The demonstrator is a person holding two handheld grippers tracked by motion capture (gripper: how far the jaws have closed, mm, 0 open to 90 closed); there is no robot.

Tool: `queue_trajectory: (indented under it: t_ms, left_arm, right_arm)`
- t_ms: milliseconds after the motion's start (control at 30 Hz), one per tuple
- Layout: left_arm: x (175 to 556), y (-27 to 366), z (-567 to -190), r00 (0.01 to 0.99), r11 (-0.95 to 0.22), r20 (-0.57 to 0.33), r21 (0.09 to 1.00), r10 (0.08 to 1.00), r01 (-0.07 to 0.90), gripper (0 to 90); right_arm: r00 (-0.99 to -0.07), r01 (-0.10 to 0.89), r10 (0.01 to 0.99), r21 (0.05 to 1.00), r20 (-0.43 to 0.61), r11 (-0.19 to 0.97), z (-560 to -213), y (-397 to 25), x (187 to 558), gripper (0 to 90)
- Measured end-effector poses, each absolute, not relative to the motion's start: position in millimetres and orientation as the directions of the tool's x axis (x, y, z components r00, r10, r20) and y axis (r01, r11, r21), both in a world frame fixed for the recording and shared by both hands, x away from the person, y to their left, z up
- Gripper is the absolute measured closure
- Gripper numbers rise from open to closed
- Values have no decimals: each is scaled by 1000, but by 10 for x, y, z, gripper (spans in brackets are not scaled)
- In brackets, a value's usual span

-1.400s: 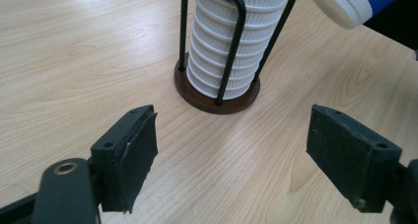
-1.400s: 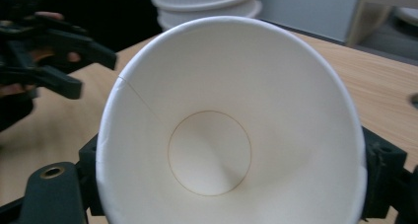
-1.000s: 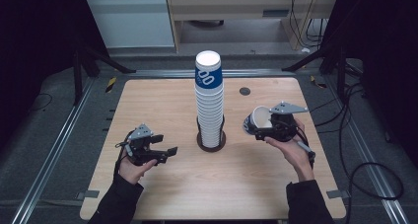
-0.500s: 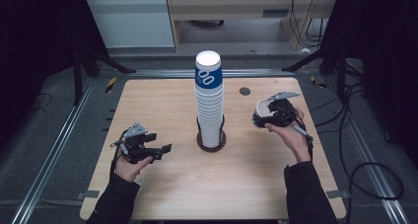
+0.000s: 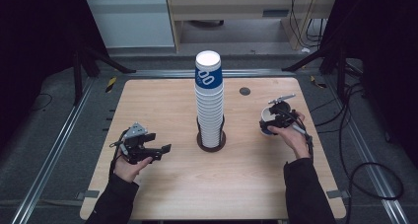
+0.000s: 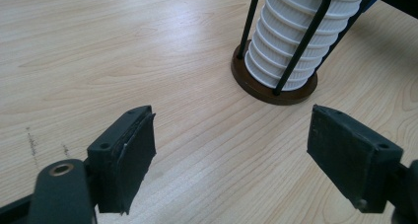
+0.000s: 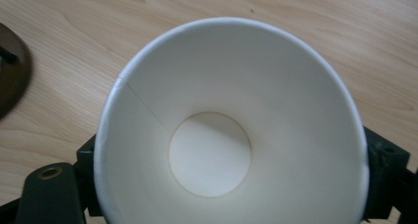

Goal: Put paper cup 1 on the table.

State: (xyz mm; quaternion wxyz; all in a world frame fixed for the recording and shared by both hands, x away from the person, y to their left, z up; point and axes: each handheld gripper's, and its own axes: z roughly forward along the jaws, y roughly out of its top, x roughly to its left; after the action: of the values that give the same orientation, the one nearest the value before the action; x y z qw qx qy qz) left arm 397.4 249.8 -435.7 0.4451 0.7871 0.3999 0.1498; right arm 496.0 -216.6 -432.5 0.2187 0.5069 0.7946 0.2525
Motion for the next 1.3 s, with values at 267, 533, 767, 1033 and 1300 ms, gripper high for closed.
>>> queue_trajectory:
  t_ms: [267, 533, 767, 1033, 1300]
  left_arm:
    - [3972, 2483, -4360, 637, -289, -117, 818, 762, 497, 176]
    - [3972, 2479, -4363, 642, -295, -116, 817, 758, 496, 174]
    - [3969, 2480, -4361, 643, -295, -116, 817, 757, 495, 173]
    - [3968, 2485, -4356, 645, -299, -115, 816, 755, 495, 172]
    - [3965, 2486, -4353, 646, -297, -115, 818, 755, 493, 172]
  right_arm:
    - [-378, 724, 921, 589, -98, 359, -4394, -2215, 5000, 153]
    - [-386, 724, 914, 574, -121, 382, -4439, -2192, 5021, 138]
    - [-390, 721, 914, 581, -111, 378, -4447, -2191, 5031, 83]
    - [-368, 678, 924, 651, -102, 342, -4311, -2196, 4973, 53]
    - [-365, 614, 927, 728, -81, 306, -4143, -2197, 4866, 51]
